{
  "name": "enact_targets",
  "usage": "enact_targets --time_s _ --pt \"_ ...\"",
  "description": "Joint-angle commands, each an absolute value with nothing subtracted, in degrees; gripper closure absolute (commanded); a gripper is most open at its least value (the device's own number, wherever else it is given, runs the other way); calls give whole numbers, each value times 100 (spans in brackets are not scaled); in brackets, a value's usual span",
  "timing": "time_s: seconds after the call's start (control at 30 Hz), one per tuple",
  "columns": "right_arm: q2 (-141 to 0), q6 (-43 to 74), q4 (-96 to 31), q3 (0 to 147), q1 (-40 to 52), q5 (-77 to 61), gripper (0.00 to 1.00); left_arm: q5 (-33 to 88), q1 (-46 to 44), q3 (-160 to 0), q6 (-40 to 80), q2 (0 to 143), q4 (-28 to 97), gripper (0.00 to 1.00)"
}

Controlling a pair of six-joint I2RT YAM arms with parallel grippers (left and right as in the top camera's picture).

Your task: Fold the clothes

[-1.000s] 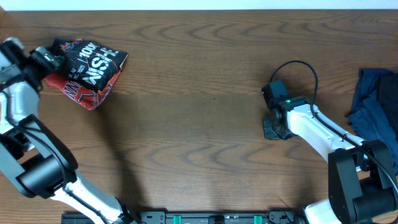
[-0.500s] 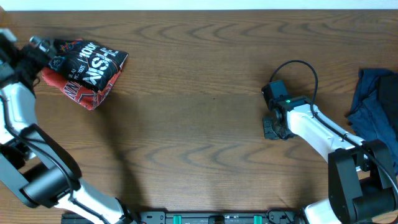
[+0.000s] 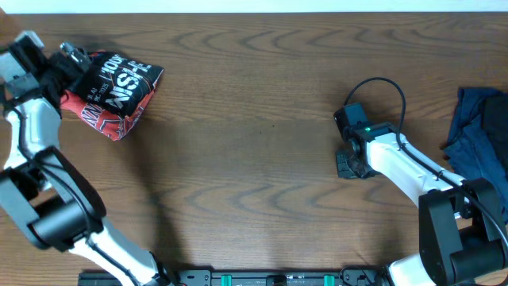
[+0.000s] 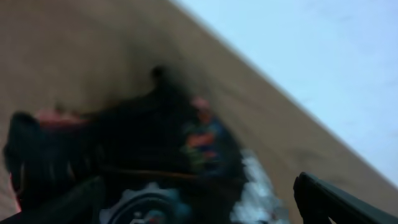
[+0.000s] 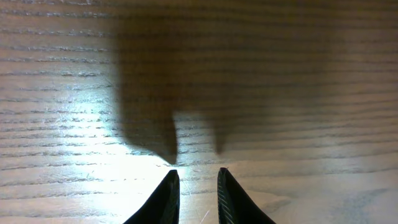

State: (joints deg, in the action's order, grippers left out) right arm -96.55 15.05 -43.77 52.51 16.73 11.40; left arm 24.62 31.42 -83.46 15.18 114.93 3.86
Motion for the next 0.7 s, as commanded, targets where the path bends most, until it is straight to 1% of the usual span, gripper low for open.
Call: enact_targets --time_s 0.0,0.2,0.33,0.4,0.43,0.5,0.6,0.63,0.67 --pt "-9557 1584 -4401 5323 1640 1177 80 2224 3356 -8412 1468 11963 445 2" --pt "-9557 1584 -4438 5323 1640 1179 80 2342 3767 -8412 1470 12219 456 2" --pt "-9557 1584 -4456 5323 1640 1179 79 3415 4034 -8414 1481 12081 -16 2" --pt "-9557 1584 -4440 5323 1640 1179 79 3754 4112 -8414 1634 11992 -239 2" --pt "-9557 1584 -4438 5323 1640 1179 76 3892 4141 -8414 1693 11907 -316 2" --pt "-9557 1584 -4438 5323 1640 1177 65 4069 4145 -8414 1710 11719 -362 2" --pt "-9557 1584 -4414 5323 1643 1076 43 4101 4047 -8414 1702 11371 -342 2" --pt "-9557 1584 -4368 5323 1643 989 34 4099 3986 -8414 1702 11236 -338 2" --pt "-9557 1581 -4307 5323 1643 899 28 4097 3922 -8414 1702 11120 -340 2"
